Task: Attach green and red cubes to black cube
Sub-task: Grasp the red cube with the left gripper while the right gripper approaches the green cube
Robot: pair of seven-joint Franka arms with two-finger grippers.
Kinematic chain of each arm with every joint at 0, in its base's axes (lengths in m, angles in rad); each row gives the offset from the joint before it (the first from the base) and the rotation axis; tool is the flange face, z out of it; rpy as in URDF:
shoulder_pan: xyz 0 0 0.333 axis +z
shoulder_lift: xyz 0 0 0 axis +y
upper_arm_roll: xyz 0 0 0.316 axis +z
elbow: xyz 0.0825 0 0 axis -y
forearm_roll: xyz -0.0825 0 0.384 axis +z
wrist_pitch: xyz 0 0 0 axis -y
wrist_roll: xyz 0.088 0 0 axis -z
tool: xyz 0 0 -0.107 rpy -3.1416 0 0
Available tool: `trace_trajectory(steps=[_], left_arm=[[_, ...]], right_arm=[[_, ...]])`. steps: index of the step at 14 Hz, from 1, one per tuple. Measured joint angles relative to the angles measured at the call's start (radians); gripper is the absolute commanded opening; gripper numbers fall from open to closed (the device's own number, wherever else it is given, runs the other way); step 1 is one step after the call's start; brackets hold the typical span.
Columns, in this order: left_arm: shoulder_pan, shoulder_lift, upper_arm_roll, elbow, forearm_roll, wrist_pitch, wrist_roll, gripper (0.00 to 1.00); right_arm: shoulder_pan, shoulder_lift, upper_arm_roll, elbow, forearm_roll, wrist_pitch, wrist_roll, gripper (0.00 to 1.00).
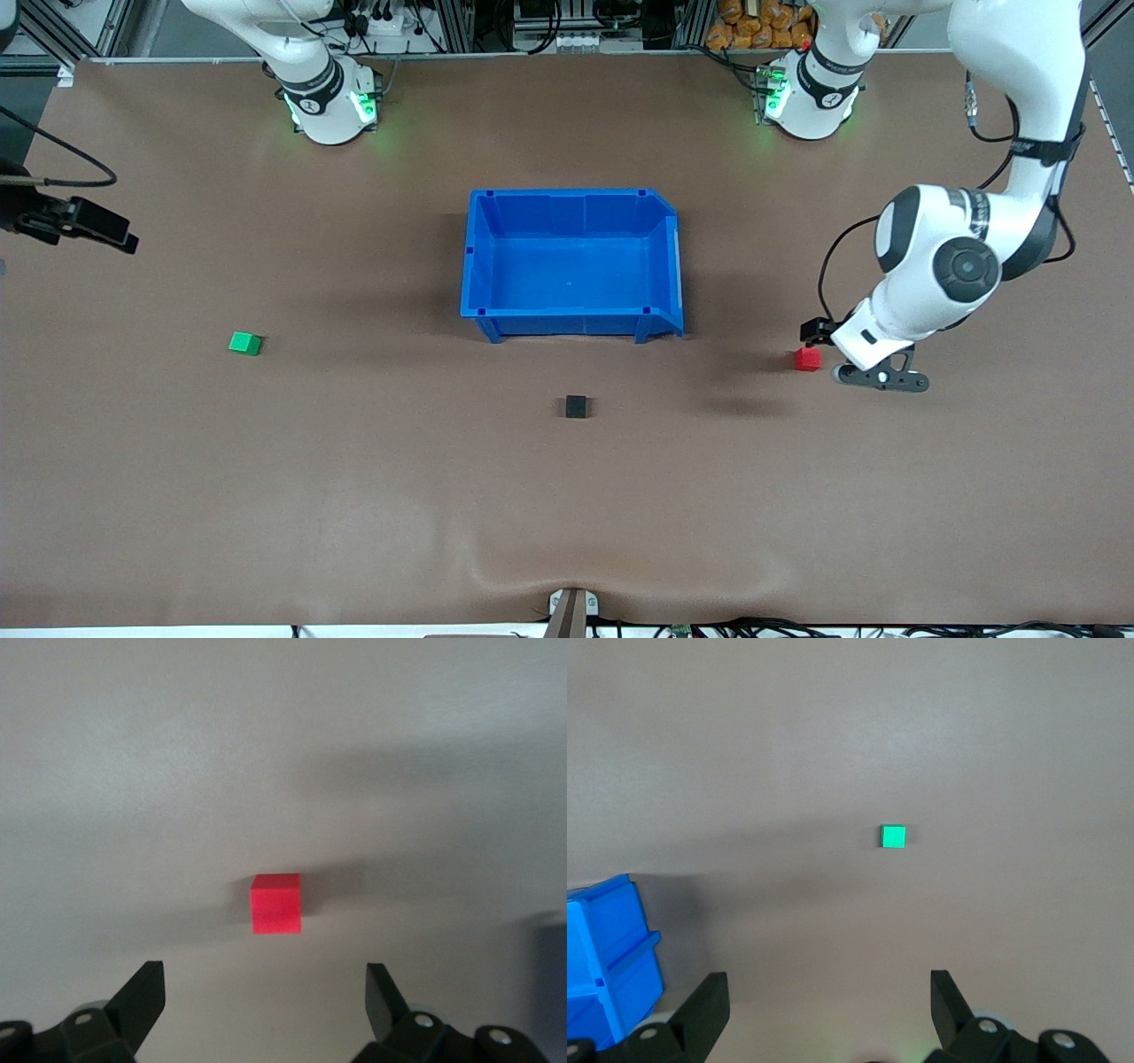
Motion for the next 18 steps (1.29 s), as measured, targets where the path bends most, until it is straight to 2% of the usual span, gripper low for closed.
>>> trace_trajectory(steps=[3,8,14,15,16,17,18], left_arm=[[-0.019,0.079,-0.002,0.034,0.057,0.008,-0.084,1.0],[-0.005,0.174,-0.001,0.042,0.063,0.107,-0.114,1.0],[-0.003,0.218,-0.001,0.042,0.057,0.136,-0.121,1.0],[-0.002,0.222,-0.001,0.042,0.057,0.136,-0.121,0.76],[-0.001,0.224,-0.001,0.042,0.057,0.136,-0.121,0.33],[-0.001,0.226,-0.001,0.042,0.057,0.136,-0.121,0.0],[-0.001,0.228,-0.001,0.042,0.057,0.136,-0.122,0.0]], right_arm=[[0.0,0.028,0.0,0.0,0.0,0.01,0.0,1.0],[0.0,0.06,0.0,0.0,0.0,0.016,0.0,1.0],[0.0,0.1,0.0,0.0,0.0,0.039,0.0,1.0],[0.0,0.105,-0.001,0.0,0.0,0.039,0.0,1.0],[0.0,0.111,-0.002,0.0,0.0,0.039,0.0,1.0],[0.0,0.117,-0.003,0.0,0.0,0.039,0.001,1.0],[-0.001,0.125,-0.004,-0.001,0.0,0.039,0.001,1.0]])
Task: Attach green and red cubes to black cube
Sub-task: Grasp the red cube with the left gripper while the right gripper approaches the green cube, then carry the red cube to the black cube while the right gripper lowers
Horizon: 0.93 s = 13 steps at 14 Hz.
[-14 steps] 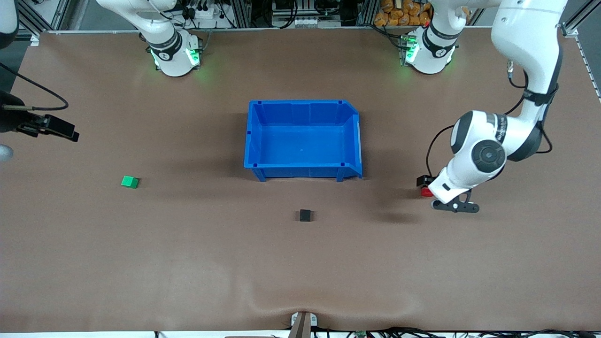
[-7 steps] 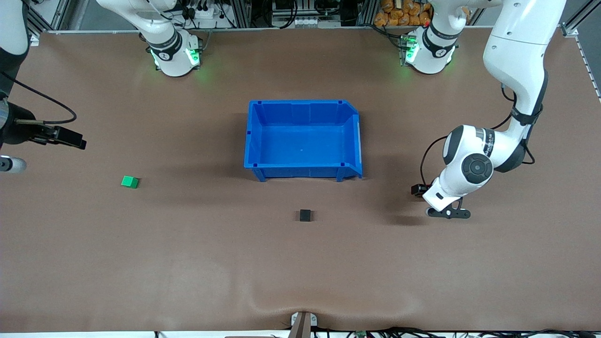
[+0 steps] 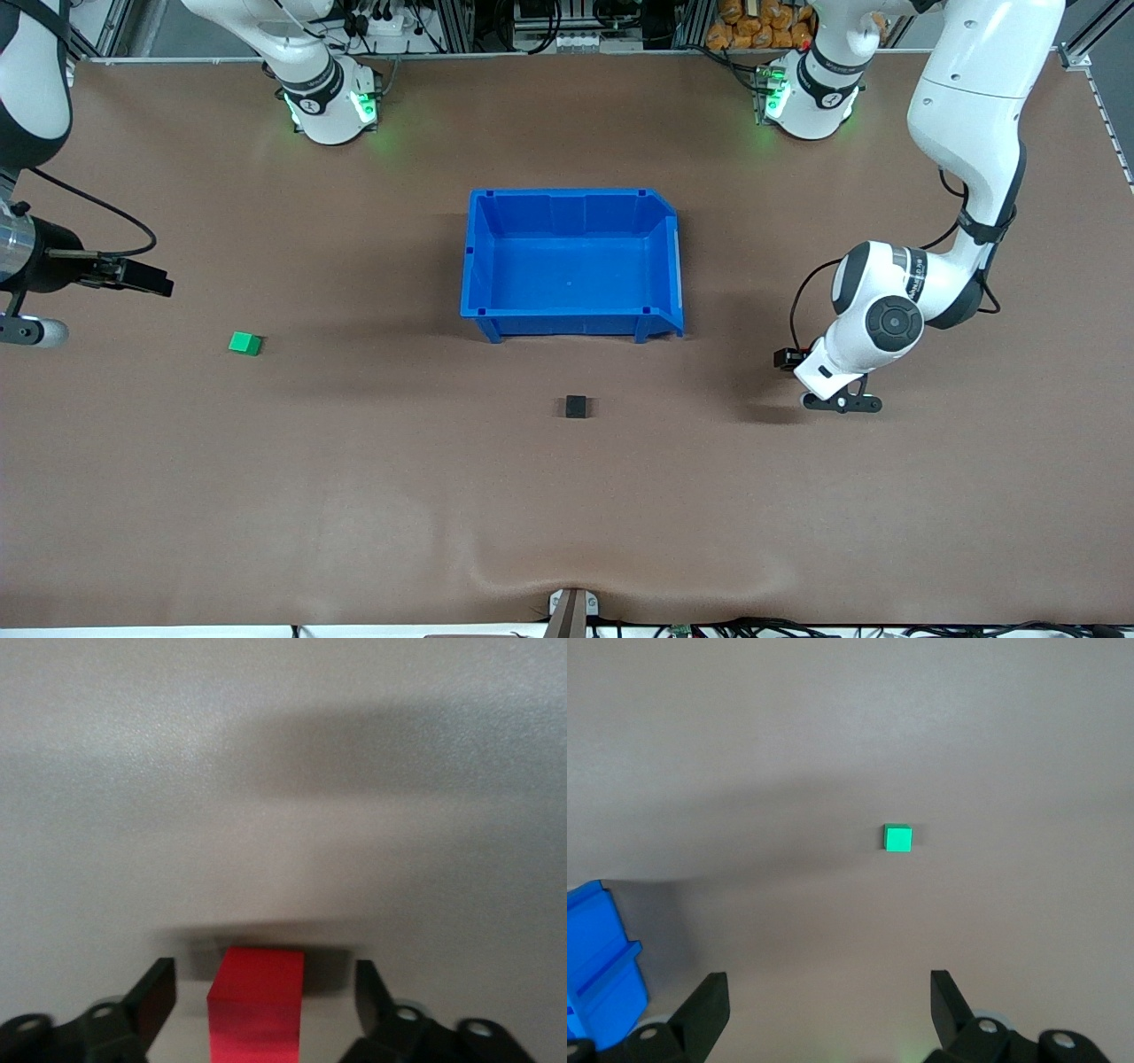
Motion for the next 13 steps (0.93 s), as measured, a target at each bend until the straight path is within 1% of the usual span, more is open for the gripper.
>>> trace_trajectory(steps=[7,9,11,13], left_arm=[[-0.006,0.001,-0.006,0.012,-0.002,0.003,-0.106,0.0],[-0.008,0.001,-0.007,0.038,-0.003,0.001,-0.185,0.0],[-0.019,0.001,-0.012,0.082,-0.014,-0.029,-0.289,0.0],[-0.04,0.002,-0.016,0.132,-0.055,-0.064,-0.409,0.0]], right_arm=[[-0.015,0.08,-0.01,-0.001,0.0,0.048,0.003,1.0],[-0.015,0.098,-0.01,-0.001,0.0,0.051,0.003,1.0],[-0.018,0.116,-0.011,-0.001,0.0,0.051,0.005,1.0],[-0.029,0.134,-0.012,-0.001,0.0,0.051,0.006,1.0]])
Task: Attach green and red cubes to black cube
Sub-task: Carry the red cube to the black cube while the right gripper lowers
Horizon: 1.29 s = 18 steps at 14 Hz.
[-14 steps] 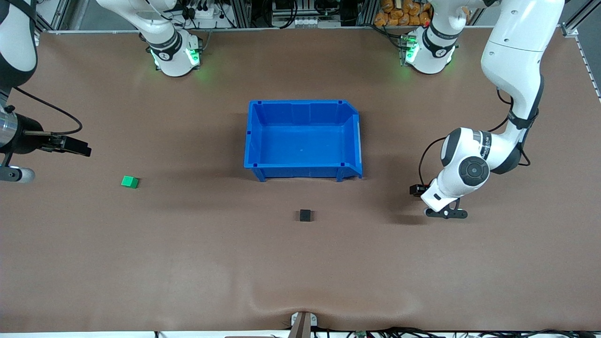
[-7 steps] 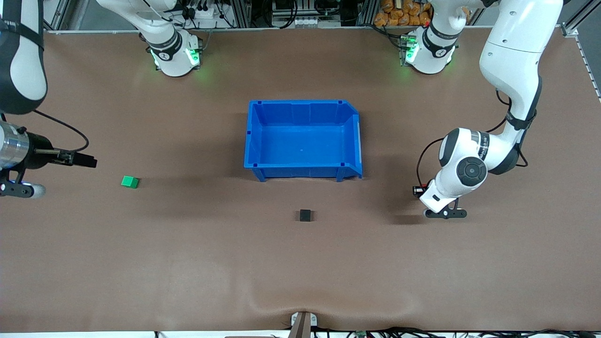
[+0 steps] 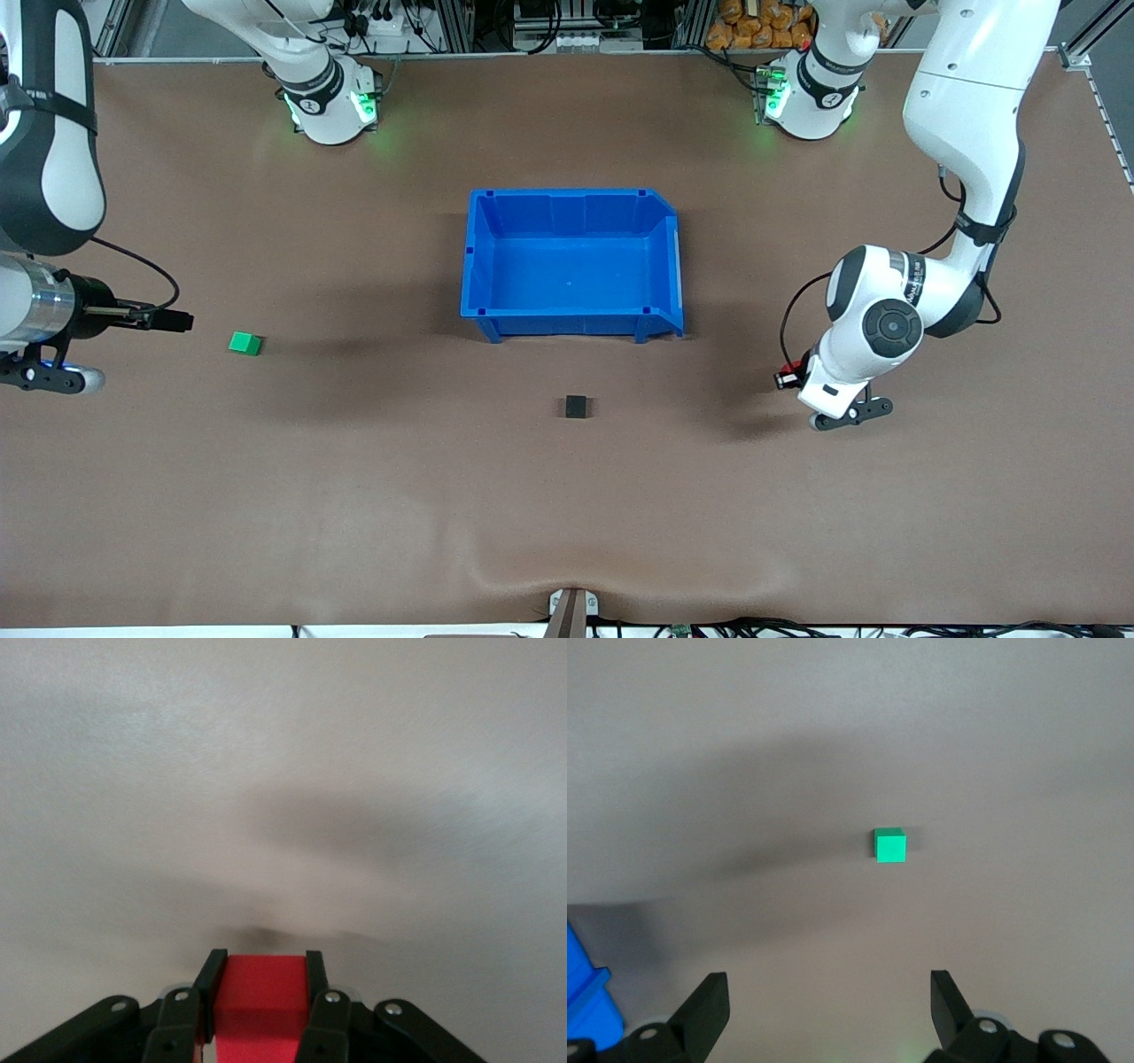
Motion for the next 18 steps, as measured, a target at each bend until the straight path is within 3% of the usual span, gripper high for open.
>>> trace_trajectory(steps=[5,12,18], left_arm=[[-0.065,0.027,-0.002,0.125,-0.093,-0.013,-0.462,0.0],[-0.198,0.156,-0.005,0.318,-0.155,-0.013,-1.051,0.0],[-0.333,0.292,0.003,0.445,-0.155,-0.013,-1.346,0.0]], right_arm=[[-0.044,0.056,-0.002,-0.021,0.0,0.042,0.0,1.0],[-0.049,0.074,0.001,-0.154,0.0,0.21,0.0,1.0],[-0.055,0.087,0.0,-0.252,0.0,0.331,0.0,1.0]])
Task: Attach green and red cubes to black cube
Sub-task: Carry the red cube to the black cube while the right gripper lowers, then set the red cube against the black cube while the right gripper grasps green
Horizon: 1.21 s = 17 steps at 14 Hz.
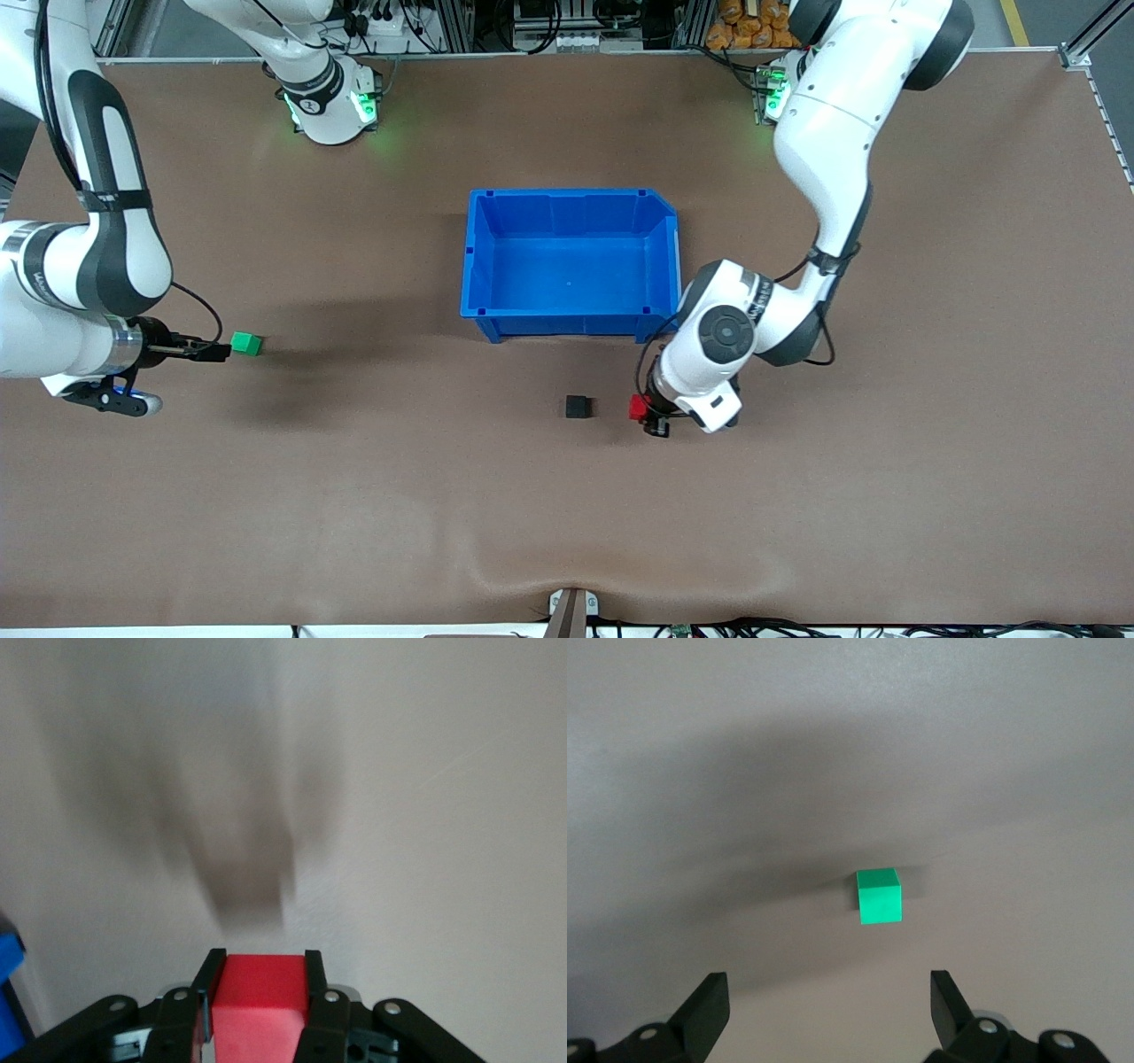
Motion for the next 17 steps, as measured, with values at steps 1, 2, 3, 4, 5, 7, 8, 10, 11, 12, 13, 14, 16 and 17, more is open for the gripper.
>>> trace_trajectory(steps=[1,2,3,4,5,7,8,10,11,12,13,14,16,17], left_arm=[[-0.011,0.012,0.0,0.004,0.0,0.0,-0.016,0.0],[-0.019,0.023,0.001,0.01,0.0,0.0,-0.026,0.0],[-0.025,0.034,0.001,0.016,0.0,0.0,-0.035,0.0],[-0.029,0.045,0.001,0.025,0.0,0.0,-0.045,0.0],[-0.033,0.056,0.001,0.036,0.0,0.0,-0.052,0.0],[-0.039,0.069,0.001,0.05,0.0,0.0,-0.057,0.0],[-0.043,0.073,0.001,0.053,0.0,0.0,-0.058,0.0],[-0.049,0.077,0.001,0.059,0.0,0.0,-0.069,0.0],[-0.051,0.078,0.0,0.06,0.0,0.0,-0.071,0.0],[-0.054,0.08,0.0,0.06,0.0,0.0,-0.071,0.0],[-0.057,0.081,0.0,0.06,0.0,0.001,-0.071,0.0],[-0.06,0.082,0.0,0.061,0.0,0.003,-0.072,0.0],[-0.064,0.082,0.0,0.062,0.0,0.012,-0.072,0.0],[-0.065,0.082,0.0,0.062,0.0,0.017,-0.072,0.0]], right_arm=[[-0.004,0.0,-0.001,-0.012,0.0,0.015,0.0,1.0],[-0.006,0.001,-0.001,-0.023,0.0,0.029,-0.001,1.0],[-0.008,0.003,-0.001,-0.034,0.0,0.051,-0.001,1.0],[-0.008,0.006,-0.001,-0.048,0.0,0.077,-0.001,1.0],[-0.009,0.011,-0.001,-0.063,0.0,0.106,-0.001,1.0],[-0.014,0.03,-0.003,-0.086,0.0,0.148,-0.003,1.0],[-0.019,0.039,-0.003,-0.092,-0.001,0.166,-0.011,1.0],[-0.031,0.057,-0.003,-0.099,-0.001,0.196,-0.041,1.0],[-0.041,0.064,-0.004,-0.104,-0.001,0.217,-0.056,1.0],[-0.05,0.072,-0.004,-0.116,-0.001,0.246,-0.067,1.0],[-0.055,0.078,-0.004,-0.134,-0.001,0.281,-0.074,1.0],[-0.057,0.083,-0.004,-0.155,-0.001,0.321,-0.077,1.0],[-0.056,0.101,-0.001,-0.186,-0.001,0.376,-0.078,0.91],[-0.056,0.112,-0.001,-0.192,-0.001,0.388,-0.078,0.87]])
